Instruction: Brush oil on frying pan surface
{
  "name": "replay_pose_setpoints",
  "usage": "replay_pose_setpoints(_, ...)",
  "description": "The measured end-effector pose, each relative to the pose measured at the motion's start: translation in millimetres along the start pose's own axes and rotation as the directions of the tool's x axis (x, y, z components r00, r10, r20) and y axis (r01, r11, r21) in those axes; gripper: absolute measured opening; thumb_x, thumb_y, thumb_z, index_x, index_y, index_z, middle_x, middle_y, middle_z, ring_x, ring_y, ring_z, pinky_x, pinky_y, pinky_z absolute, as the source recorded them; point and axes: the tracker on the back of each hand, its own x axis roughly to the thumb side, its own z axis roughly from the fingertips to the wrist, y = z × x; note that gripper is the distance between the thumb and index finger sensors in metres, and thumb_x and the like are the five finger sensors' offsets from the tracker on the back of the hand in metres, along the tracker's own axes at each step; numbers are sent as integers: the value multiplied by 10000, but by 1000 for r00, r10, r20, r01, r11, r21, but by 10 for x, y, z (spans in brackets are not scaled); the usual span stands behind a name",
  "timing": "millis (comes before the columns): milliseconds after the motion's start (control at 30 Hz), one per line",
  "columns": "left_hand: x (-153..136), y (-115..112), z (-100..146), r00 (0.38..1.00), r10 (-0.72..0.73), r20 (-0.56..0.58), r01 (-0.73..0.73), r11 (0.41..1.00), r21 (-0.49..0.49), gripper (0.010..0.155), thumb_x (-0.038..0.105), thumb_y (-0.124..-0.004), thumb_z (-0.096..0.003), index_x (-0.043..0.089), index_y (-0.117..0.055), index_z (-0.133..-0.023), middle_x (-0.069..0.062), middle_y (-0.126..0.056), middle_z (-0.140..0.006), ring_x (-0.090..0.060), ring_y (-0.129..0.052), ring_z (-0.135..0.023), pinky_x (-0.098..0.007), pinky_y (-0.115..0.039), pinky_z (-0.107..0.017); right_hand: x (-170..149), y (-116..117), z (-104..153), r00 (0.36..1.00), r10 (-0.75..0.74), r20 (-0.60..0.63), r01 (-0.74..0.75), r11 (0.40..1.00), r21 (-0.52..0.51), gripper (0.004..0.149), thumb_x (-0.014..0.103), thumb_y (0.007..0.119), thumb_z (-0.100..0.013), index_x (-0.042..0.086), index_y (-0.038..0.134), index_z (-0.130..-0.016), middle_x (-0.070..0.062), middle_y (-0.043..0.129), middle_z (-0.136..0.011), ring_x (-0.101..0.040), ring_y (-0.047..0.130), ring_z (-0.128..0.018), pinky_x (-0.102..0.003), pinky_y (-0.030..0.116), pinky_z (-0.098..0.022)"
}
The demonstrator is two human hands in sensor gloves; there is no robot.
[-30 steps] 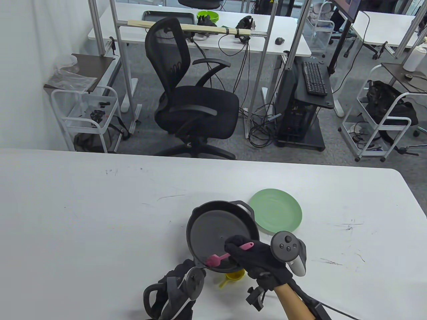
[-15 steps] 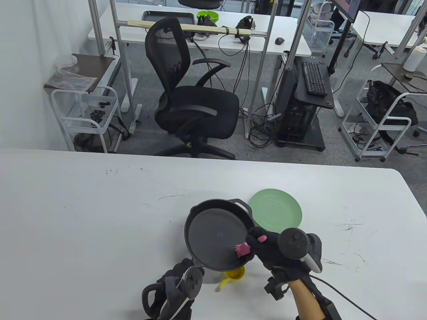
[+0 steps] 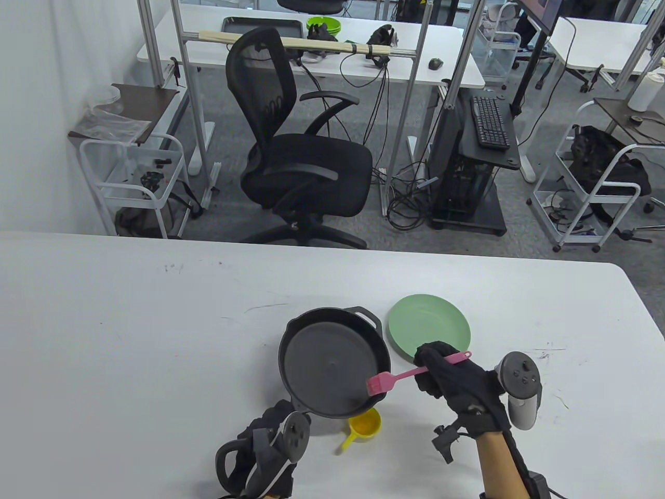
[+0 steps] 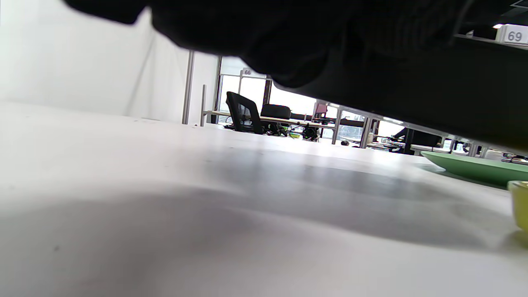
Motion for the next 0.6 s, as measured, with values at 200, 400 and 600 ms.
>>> replay_pose_setpoints(200, -68, 5, -30, 999, 21, -34, -21, 1000, 1, 607, 585, -756, -472, 137, -846, -872, 29, -989, -453, -131, -967, -212, -364, -859, -182, -83, 118, -56, 989, 139, -42, -135, 987, 82, 390, 489, 731, -619, 183, 840, -835, -89, 1015, -474, -197, 941, -328, -321, 834, -222)
replay_pose_setpoints(400, -116, 2, -53, 998, 44, -52, -44, 999, -7, 608, 584, -757, -474, 134, -847, -872, 27, -989, -454, -132, -967, -211, -365, -858, -181, -209, 299, -100, 954, 286, -84, -276, 955, 110, 388, 485, 741, -613, 183, 843, -834, -94, 1017, -477, -201, 943, -330, -325, 836, -223)
replay_pose_setpoints(600, -95, 17, -37, 998, 53, -35, -53, 999, 2, 609, 584, -757, -474, 133, -847, -872, 27, -989, -454, -132, -967, -211, -365, -858, -180, -324, 406, -120, 924, 363, -118, -348, 928, 135, 391, 482, 746, -610, 179, 841, -838, -101, 1017, -484, -207, 945, -336, -331, 837, -227)
